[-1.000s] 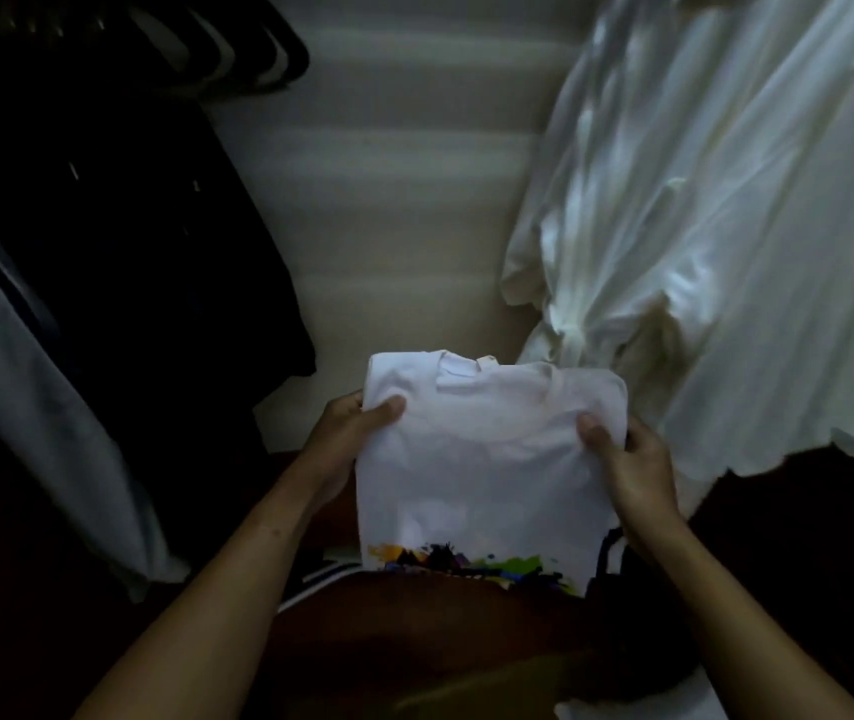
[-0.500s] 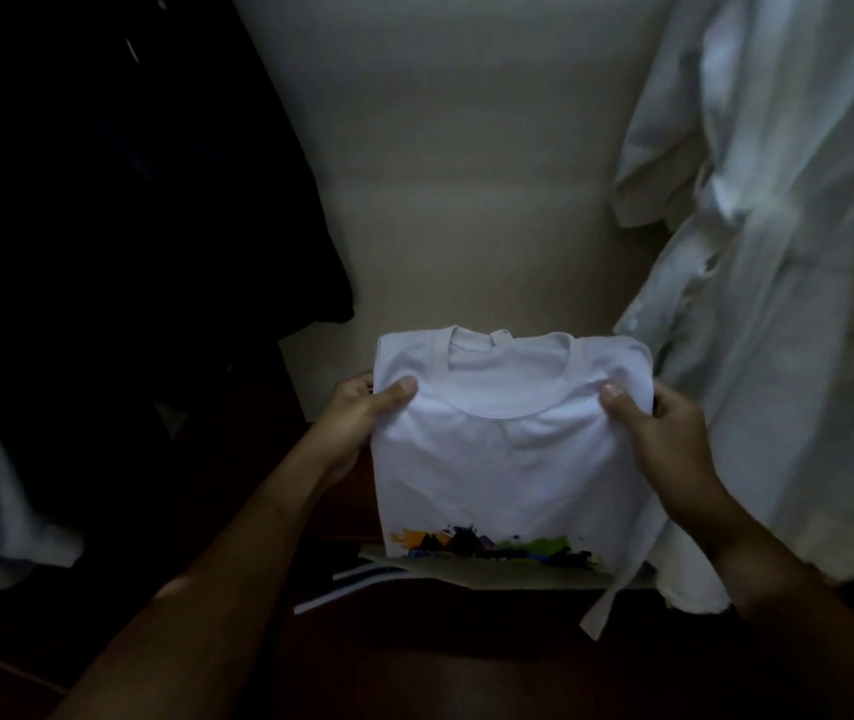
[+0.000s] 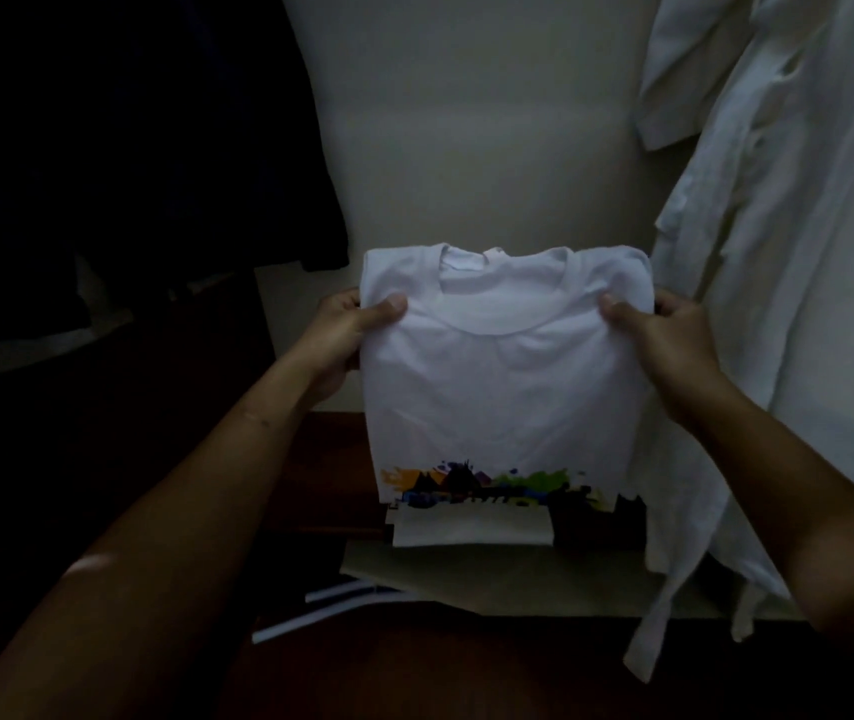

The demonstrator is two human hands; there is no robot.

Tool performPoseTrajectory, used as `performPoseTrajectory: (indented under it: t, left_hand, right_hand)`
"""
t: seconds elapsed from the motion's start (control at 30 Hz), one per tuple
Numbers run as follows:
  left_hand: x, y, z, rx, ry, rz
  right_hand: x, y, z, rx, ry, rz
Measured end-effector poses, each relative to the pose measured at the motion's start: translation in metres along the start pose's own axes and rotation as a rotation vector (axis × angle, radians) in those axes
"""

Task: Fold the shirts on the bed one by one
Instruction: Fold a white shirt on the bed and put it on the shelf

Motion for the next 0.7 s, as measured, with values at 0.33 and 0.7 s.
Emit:
performPoseTrajectory:
  t: [0.33,0.7]
  left_hand:
    - [0.008,0.053,0.118,0.192,0.047,0.003]
    - [0.017,0.119,0.320,0.434,0.061,-0.039]
  right_hand:
    - [-0.050,0.070,-0.108,-0.238,-0.076,0.083]
    - [-0.125,0.158,-0.283,-0.645,0.014,0.128]
Point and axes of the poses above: each hand's wrist, its own y-axis towards the middle knuckle, its own x-axis out of the back of the hand, z = x × y, the point moved 5 cm from there along y, towards the middle knuckle, and after that the axes turned 11 degrees about -x, right-handed, at the moved point
